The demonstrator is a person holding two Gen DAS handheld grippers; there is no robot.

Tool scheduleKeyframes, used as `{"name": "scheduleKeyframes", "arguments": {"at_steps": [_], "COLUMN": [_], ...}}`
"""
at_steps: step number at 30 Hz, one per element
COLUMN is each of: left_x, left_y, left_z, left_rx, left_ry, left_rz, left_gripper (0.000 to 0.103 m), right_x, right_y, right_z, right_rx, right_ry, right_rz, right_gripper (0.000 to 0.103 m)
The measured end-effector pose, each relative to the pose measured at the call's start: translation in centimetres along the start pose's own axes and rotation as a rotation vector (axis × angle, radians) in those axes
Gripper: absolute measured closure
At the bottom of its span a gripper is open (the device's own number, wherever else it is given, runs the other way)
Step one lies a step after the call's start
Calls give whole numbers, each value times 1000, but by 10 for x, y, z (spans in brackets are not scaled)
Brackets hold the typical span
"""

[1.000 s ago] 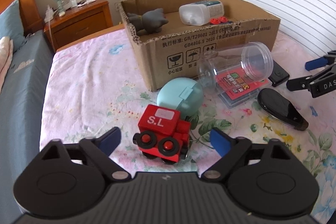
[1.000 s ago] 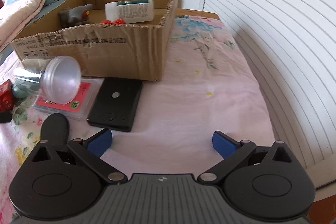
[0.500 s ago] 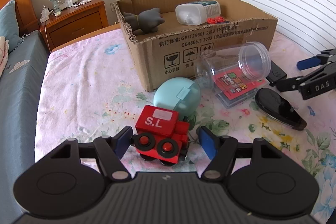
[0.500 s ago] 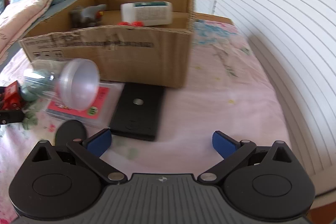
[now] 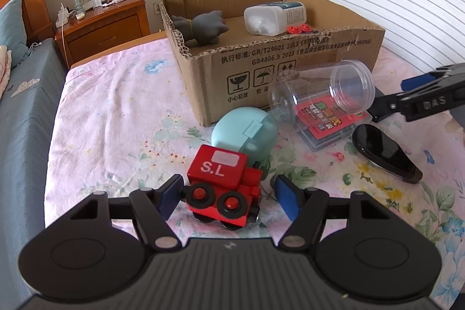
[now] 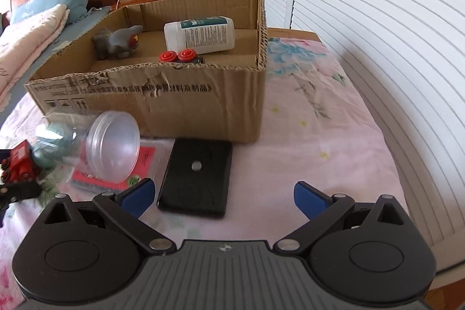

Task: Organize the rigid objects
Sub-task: 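Grasp the red S.L train with the left tool while the right tool grasps the black block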

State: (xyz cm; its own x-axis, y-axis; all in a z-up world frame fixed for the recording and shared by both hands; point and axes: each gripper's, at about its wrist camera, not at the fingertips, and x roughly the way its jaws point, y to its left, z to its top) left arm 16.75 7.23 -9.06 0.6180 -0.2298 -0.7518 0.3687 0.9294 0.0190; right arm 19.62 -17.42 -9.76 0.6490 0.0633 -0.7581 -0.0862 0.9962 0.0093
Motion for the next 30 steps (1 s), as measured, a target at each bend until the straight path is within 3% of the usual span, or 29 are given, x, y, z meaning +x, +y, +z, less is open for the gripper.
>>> {"name": "scheduleKeyframes", "arguments": {"at_steps": [13, 14, 19, 21, 26, 30], "left_x": [0, 0, 2, 2, 1, -5], "left_y": [0, 1, 2, 2, 3, 1], "left_z": [0, 0, 1, 1, 1, -3], "left_rx": [21, 25, 29, 27, 23, 30], "left_ry": [0, -1, -2, -5, -5, 11], "left_rz": [-12, -15, -20, -22, -29, -39], "left_gripper": [35, 34, 33, 34, 47, 48], "right_x": [9, 8, 2, 1, 0, -6], "right_y": [-8, -8, 6, 11, 10, 7], "right_z": [-1, -1, 2, 3, 3, -1], "right_rx": [-13, -21, -78, -94, -90, -90], "right_ry": [-1, -4, -23, -28, -26, -4], "right_rz": [-40, -33, 10, 18, 18, 21], "right_gripper": [1, 3, 37, 44, 45, 45]}}
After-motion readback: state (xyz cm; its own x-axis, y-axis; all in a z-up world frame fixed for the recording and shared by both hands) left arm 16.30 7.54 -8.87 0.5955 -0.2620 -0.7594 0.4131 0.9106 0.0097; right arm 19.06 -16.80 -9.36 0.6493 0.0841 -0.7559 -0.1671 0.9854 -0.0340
